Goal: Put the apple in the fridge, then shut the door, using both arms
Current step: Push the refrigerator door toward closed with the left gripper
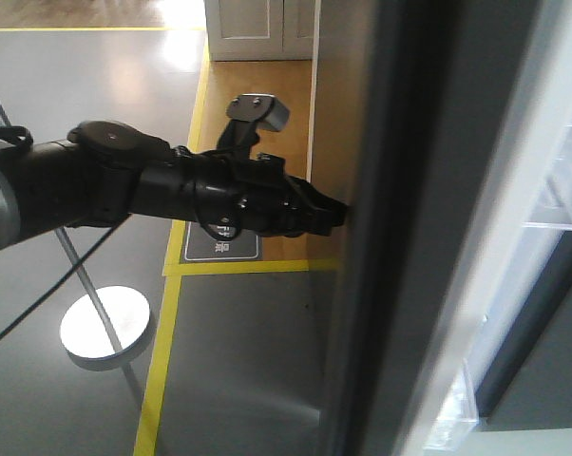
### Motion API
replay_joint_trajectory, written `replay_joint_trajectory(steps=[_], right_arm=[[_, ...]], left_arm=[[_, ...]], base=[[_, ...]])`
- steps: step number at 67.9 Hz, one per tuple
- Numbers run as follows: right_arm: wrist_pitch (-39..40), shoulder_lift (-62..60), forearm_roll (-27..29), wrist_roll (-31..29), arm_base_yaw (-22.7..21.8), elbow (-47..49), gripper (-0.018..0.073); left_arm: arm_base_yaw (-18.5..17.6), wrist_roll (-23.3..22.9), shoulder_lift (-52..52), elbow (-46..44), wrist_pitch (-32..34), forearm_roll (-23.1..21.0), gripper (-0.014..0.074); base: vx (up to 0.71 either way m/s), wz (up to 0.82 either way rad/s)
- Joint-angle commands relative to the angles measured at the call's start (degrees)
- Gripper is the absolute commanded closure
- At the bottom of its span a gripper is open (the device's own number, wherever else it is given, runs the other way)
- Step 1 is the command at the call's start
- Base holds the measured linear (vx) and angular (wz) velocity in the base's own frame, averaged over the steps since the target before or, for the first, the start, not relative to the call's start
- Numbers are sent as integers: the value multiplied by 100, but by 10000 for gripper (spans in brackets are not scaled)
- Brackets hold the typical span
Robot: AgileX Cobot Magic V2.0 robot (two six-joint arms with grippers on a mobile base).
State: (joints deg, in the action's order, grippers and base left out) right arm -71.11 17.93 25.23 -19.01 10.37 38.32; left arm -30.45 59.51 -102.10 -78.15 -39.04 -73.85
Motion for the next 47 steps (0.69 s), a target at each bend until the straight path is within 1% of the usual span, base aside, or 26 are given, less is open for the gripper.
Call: replay_joint_trajectory(steps=[1, 21, 38, 47], right_arm=[[275, 67, 110, -64, -11, 133, 137], [276, 67, 115, -64, -11, 133, 137], [276, 67, 115, -64, -11, 133, 137], [276, 67, 115, -64, -11, 133, 137]], left_arm=[[-188, 323, 263, -175, -55, -579, 603], [-199, 312, 263, -175, -210, -568, 603], [-161, 291, 405, -175, -303, -369, 603], [-167, 296, 518, -181, -183, -649, 603]], base=[[0, 0], [0, 0], [0, 0], [0, 0]])
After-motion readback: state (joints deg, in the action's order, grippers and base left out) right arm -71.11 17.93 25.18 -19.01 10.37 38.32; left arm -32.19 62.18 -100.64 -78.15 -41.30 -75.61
